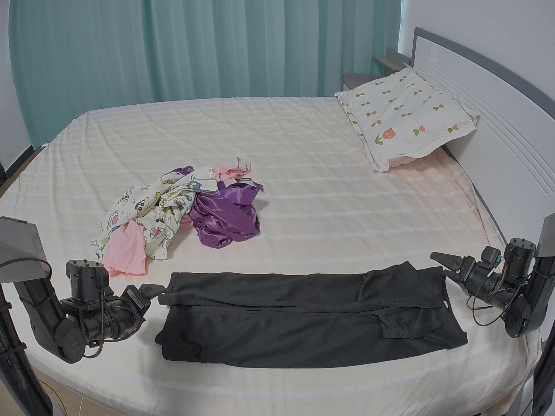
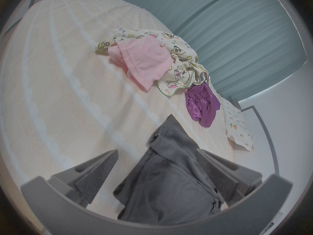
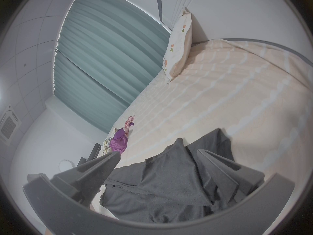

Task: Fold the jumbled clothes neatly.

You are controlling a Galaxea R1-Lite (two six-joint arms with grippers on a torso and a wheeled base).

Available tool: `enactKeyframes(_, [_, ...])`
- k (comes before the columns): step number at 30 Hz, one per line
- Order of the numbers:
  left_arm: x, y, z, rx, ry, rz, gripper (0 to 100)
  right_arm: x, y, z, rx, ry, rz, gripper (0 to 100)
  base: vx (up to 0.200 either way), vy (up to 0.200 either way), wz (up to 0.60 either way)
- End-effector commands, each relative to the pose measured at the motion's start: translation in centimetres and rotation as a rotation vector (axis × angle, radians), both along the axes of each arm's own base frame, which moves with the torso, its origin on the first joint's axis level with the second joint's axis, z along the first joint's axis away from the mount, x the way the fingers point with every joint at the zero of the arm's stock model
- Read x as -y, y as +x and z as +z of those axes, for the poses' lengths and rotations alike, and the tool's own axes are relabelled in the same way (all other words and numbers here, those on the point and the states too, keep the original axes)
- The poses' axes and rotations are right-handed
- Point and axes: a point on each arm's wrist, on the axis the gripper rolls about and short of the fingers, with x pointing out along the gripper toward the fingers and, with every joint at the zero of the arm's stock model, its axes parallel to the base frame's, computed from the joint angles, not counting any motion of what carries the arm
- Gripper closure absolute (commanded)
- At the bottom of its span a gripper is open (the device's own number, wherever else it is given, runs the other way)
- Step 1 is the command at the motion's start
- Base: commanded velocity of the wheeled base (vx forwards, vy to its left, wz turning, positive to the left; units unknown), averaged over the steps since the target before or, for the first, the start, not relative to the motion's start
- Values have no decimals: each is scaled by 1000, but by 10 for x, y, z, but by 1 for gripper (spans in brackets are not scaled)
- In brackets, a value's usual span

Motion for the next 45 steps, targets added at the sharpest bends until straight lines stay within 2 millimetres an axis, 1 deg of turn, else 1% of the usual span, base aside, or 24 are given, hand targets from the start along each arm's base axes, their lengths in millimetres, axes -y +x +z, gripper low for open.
enactKeyframes(1, [-1, -7, 1, -14, -40, -17, 0, -16, 1, -7, -29, -5, 1, 0, -200, 0, 0])
enactKeyframes(4, [-2, -12, 1, -26, -60, -37, 0, -19, 0, -4, -22, -15, -29, 0, -200, 0, 0])
enactKeyframes(7, [-2, -14, 0, -36, -69, -50, 0, -21, -1, 5, 7, -33, -79, 0, -200, 0, 0])
enactKeyframes(11, [-4, -14, -2, -45, -86, -59, 0, -31, -2, 16, 32, -24, -146, 0, 0, 0, 0])
enactKeyframes(13, [-4, -14, -2, -45, -91, -61, 0, -33, -3, 18, 34, -20, -161, 0, 0, 0, 0])
enactKeyframes(14, [-4, -14, -1, -43, -94, -59, 0, -38, -2, 18, 29, -17, -193, 0, 0, 0, 0])
enactKeyframes(16, [-4, -14, 0, -44, -103, -56, 0, -40, -3, 18, 19, -15, -210, 0, 0, 0, 0])
enactKeyframes(22, [-2, -16, 2, -42, -128, -47, 0, -68, -28, 7, -143, 132, -287, 0, 0, 0, 0])
enactKeyframes(23, [-2, -18, 0, -56, -127, -47, 0, -76, -33, 5, -177, 174, -287, 0, 0, 0, 0])
enactKeyframes(27, [-2, -19, 0, -60, -128, -50, 0, -91, -40, 0, -236, 228, -285, 0, 0, 0, 0])
enactKeyframes(32, [-2, -23, 0, -71, -166, -94, 0, -92, -39, -15, -308, 245, -320, 0, 0, 0, 0])
enactKeyframes(42, [-2, -22, -2, -79, -170, -102, 0, -94, -40, -17, -326, 255, -323, 0, 0, 0, 0])
enactKeyframes(45, [-2, -21, -2, -76, -170, -103, 0, -94, -38, -19, -326, 259, -323, 0, 0, 0, 0])
